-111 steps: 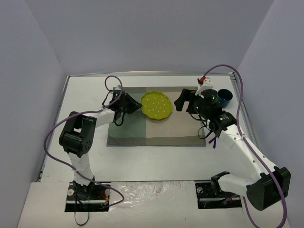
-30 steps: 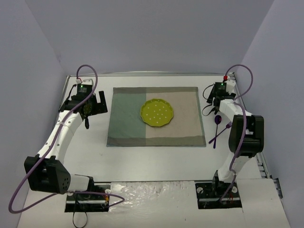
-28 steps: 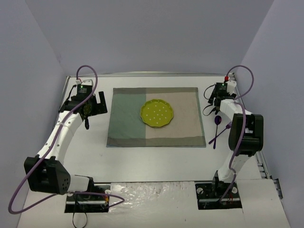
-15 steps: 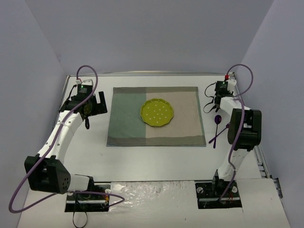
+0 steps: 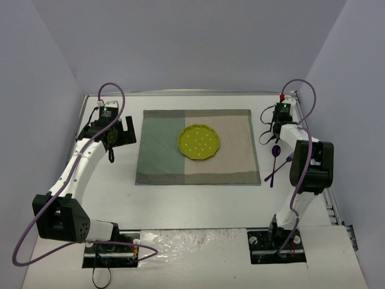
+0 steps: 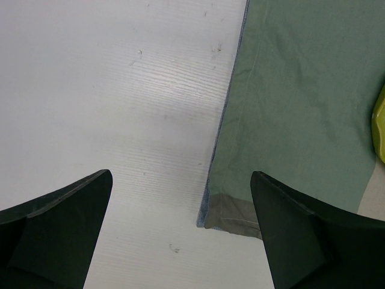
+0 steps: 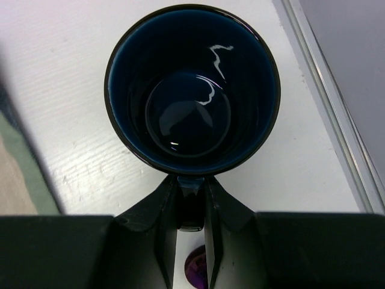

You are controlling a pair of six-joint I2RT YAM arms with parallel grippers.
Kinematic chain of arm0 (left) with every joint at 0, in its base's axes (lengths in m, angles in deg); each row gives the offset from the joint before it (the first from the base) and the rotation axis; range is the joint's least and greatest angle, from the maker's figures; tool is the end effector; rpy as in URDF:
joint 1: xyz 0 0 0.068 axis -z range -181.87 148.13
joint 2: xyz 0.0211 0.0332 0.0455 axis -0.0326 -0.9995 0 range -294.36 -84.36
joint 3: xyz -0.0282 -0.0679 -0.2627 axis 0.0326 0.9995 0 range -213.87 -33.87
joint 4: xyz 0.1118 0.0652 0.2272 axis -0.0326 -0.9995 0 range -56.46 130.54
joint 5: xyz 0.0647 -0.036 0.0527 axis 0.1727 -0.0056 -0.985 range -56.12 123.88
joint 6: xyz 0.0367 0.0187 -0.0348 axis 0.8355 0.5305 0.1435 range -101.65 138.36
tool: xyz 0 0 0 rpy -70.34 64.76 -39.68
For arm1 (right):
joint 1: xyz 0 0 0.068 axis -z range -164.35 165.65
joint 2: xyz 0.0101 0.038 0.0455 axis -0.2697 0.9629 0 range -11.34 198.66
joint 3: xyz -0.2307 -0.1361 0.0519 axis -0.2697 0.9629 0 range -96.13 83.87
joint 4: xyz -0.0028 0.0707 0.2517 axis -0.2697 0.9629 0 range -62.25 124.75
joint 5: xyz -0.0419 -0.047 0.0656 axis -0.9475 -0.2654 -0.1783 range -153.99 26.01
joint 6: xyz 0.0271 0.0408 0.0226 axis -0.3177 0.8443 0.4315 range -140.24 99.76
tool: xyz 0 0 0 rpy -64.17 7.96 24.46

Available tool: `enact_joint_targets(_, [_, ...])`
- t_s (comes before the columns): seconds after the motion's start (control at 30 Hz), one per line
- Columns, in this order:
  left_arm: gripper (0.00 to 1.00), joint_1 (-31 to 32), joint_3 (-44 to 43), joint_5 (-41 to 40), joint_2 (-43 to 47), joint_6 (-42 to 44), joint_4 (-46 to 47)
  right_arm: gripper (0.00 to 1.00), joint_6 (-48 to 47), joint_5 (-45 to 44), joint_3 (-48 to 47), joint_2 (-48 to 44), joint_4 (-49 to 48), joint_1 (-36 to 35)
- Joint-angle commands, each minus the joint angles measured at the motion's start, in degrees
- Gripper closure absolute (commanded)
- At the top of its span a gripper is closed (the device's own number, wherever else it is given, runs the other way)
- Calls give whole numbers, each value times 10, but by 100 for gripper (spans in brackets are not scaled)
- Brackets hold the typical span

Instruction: Set the dinner table for one person

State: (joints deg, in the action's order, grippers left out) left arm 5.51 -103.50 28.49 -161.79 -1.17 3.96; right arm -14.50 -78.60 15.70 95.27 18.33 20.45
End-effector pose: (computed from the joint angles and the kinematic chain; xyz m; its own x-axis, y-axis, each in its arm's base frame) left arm 0.2897 -0.0341 0.3208 -0.6742 -0.2482 -0.6956 -0.1740 0.9687 -0.1770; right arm 0.4172 -0.0442 0.2085 -0.4510 0.1349 -0.8823 0.3476 0.9370 -0.0344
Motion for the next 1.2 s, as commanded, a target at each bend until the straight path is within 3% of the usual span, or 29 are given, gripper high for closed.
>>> enact_joint_targets(0.0, [3,-4,-7,-1,5,3,24,100,-90,67,24,-115,-123,-4])
enact_joint_targets(0.27, [3,-4,-6,-6,3,5,26,100,-156,215,24,-149,-184,-20])
enact_joint_targets(0.6, [3,-4,-3,-12,-6,9,28,100,-255,365,-58,-68,-170,-44])
enact_joint_targets(1.17, [3,-4,-5,-19,-21,13,26,100,-302,390,-129,39,-129,-65])
